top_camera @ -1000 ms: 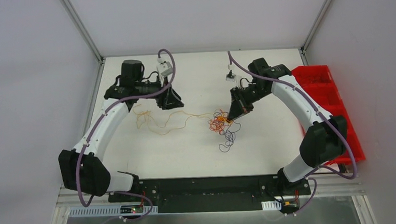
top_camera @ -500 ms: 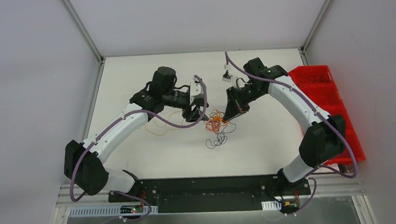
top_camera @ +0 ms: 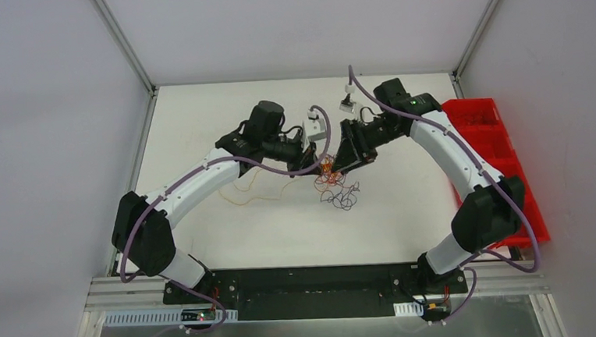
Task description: Untangle the cables
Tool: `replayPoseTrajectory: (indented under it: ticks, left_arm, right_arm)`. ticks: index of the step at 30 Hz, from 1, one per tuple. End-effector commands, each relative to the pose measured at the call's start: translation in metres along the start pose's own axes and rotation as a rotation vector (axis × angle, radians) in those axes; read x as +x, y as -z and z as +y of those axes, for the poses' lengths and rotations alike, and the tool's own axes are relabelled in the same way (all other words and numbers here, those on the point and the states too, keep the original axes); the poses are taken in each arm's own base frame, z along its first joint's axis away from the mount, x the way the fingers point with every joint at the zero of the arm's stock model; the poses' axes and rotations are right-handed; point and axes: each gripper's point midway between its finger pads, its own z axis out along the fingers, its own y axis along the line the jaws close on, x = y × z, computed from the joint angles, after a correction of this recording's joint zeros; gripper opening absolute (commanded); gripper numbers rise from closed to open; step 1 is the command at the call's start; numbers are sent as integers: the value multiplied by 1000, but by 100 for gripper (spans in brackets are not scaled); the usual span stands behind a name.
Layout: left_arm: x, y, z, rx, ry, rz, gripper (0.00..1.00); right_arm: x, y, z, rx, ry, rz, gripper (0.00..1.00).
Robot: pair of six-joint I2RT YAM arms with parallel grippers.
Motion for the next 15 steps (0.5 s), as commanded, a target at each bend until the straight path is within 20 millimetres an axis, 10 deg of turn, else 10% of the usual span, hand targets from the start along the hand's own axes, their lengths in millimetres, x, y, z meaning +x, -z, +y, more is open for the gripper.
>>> replayPoseTrajectory:
  ticks: [1, 15]
  left_arm:
    - [-46, 25, 22, -55, 266, -180, 0]
    - [-71, 12, 35, -20, 629, -293, 0]
  right_arm:
    - [-25, 38, -3, 135, 78, -194, 67]
    - [-93, 28, -1, 353, 323, -661, 79]
